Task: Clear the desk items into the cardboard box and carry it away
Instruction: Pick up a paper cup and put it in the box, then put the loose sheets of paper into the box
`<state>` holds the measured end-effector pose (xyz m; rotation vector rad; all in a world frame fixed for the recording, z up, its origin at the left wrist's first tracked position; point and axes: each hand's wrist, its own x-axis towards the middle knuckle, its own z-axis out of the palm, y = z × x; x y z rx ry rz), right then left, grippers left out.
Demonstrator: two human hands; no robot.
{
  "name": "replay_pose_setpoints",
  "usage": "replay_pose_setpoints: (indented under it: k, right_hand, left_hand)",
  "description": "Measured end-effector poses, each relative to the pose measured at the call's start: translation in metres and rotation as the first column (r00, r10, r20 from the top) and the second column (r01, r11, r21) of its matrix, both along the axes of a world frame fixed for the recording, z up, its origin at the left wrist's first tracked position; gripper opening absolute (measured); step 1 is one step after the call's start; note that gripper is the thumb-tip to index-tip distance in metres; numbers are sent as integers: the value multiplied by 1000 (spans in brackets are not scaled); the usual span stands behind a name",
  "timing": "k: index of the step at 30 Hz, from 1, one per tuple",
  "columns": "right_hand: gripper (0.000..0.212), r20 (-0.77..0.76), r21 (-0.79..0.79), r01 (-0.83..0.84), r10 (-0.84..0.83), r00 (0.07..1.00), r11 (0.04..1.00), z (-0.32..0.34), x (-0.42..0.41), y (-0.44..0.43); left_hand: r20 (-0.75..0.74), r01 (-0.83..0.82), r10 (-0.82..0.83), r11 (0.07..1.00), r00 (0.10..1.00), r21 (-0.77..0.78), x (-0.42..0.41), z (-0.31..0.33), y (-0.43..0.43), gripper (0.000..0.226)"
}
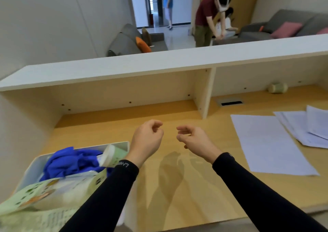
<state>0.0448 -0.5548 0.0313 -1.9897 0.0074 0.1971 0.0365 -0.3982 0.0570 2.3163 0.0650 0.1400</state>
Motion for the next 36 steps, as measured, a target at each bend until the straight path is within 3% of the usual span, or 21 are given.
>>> replay_pose_setpoints:
  k: [12, 20, 25, 28, 30, 34, 36]
  right_hand:
    - [36, -60, -58, 236, -239, 969, 970, -21, 26, -236]
    - [60, -326, -208, 404, -453, 830, 891, -67, 19, -382]
    - [64, -468, -136, 445, -453, 759, 885, -95, 19, -405]
    - [68, -488, -94, 464, -447, 750, 881, -101, 30, -408]
    - [55, -514, -59, 493, -450, 731, 868, -104, 35, -408]
    - [11, -561, -33, 491, -422, 712, 871, -108, 36, -407]
    - [18, -562, -11, 459, -385, 732, 888, -110, 36, -406]
  left_hand:
    - [-271, 74, -120, 982, 955, -174, 47, -42, -193, 21]
    - [-596, -75, -74, 972, 799, -221, 63, -102, -302, 59]
    - [-661, -134, -75, 956, 747, -260, 60, -117, -341, 12]
    - [-651, -185, -50, 939, 758, -288, 63, -123, -351, 32]
    - [-674, -242, -40, 917, 737, -318, 67, -126, -352, 29]
    - [-697, -321, -43, 867, 716, -382, 67, -128, -348, 16]
    - [-675, -321, -59, 846, 735, -425, 64, -125, -346, 6]
